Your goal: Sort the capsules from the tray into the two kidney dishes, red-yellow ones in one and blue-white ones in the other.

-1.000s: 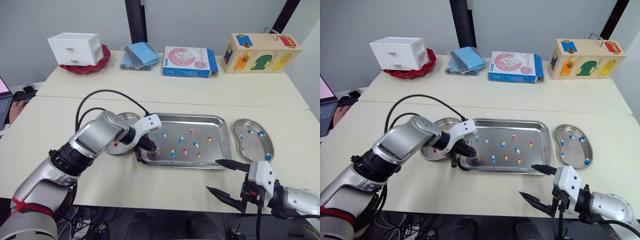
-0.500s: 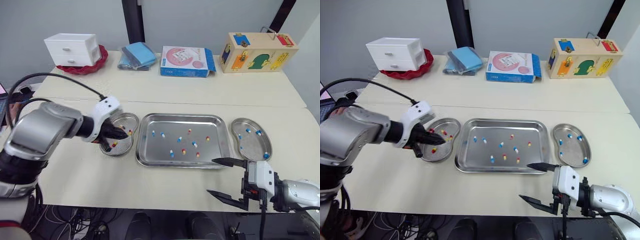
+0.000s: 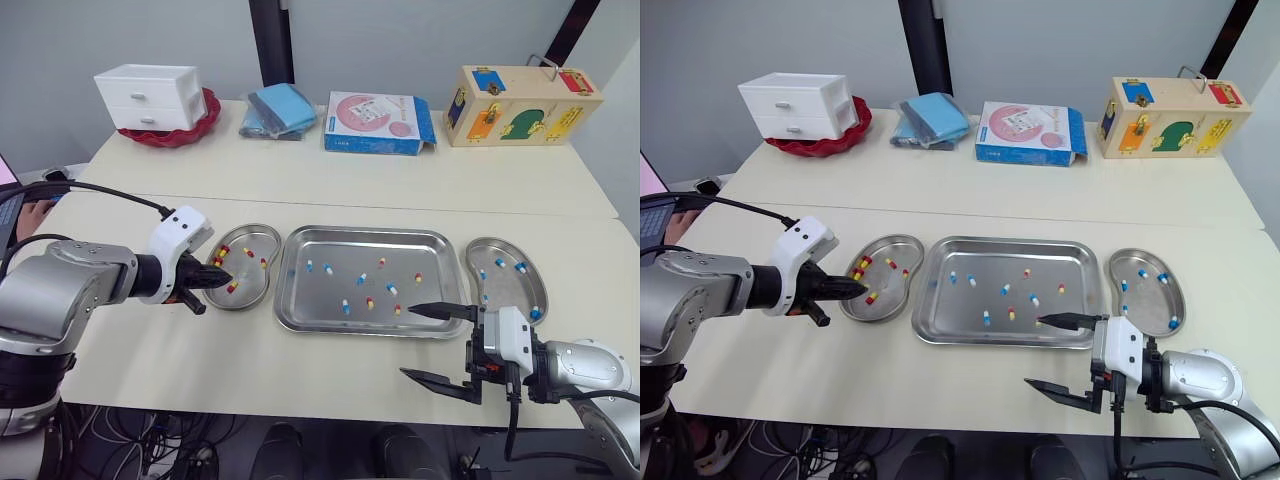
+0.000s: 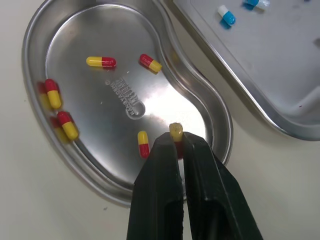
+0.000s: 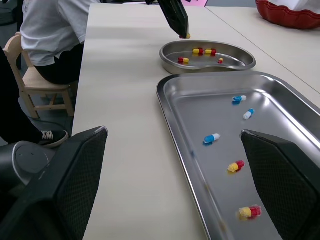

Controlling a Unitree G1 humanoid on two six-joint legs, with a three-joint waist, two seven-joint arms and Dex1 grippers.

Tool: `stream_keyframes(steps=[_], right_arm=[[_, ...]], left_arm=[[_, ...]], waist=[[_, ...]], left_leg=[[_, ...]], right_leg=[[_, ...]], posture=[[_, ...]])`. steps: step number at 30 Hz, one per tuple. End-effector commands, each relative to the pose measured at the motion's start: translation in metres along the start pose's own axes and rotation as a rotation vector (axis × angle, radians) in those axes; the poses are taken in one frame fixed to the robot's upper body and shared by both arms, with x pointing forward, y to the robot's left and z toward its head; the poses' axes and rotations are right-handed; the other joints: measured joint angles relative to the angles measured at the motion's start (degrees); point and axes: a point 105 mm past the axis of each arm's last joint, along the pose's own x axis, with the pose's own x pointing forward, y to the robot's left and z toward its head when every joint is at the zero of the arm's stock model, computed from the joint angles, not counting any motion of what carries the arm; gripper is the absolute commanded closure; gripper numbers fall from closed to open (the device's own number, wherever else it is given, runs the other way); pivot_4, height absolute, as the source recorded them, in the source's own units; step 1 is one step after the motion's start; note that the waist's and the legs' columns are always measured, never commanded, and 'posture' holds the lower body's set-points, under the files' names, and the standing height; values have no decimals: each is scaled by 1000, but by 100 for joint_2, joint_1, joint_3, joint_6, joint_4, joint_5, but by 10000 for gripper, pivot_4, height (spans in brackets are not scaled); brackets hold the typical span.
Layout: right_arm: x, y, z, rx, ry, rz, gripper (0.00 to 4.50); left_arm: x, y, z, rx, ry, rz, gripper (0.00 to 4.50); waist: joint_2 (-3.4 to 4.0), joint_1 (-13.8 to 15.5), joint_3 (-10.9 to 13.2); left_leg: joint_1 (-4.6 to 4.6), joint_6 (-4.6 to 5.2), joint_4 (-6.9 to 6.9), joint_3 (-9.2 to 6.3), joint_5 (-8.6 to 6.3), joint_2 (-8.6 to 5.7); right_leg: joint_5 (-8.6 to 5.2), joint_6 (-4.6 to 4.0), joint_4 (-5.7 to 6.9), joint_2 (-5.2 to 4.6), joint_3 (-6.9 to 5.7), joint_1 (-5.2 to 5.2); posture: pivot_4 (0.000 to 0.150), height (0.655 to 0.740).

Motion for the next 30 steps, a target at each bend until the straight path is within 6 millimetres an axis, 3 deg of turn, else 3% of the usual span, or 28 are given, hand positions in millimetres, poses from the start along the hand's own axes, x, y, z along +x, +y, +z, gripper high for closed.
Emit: stream_keyframes(steps=[1,3,6,18,30], right_arm=[[2,1,8,-16,-38,4,0],[3,1,8,-16,-41,-3,0],[4,0,6,-13,-44,-13,0],[6,0,4,-4,-47,-22,0],[4,-8,2,-22,-38,-27,0]], left_arm=[[-4,8,14,15,-68,55,44750],[-3,9,13,21,-63,60,44750],[-4,13,15,30,-80,75,38149],[-17,16,22,71,-149,97,2272],[-27,13,15,110,-215,108,2272]], waist=[[0,-2,0],[0,-6,0],[0,-6,0],[0,-9,0],[1,-11,1]], left_leg=[[0,0,0,0,0,0],[-1,0,0,0,0,0],[-1,0,0,1,0,0],[-4,-1,0,2,0,0],[-5,-1,1,4,1,0]], right_leg=[[0,0,0,0,0,0],[0,0,1,0,1,-1],[0,0,2,0,1,-3],[0,0,7,0,2,-11],[0,0,13,0,4,-15]], posture=[[1500,7400],[1500,7400],[1500,7400],[1500,7400],[1500,7400]])
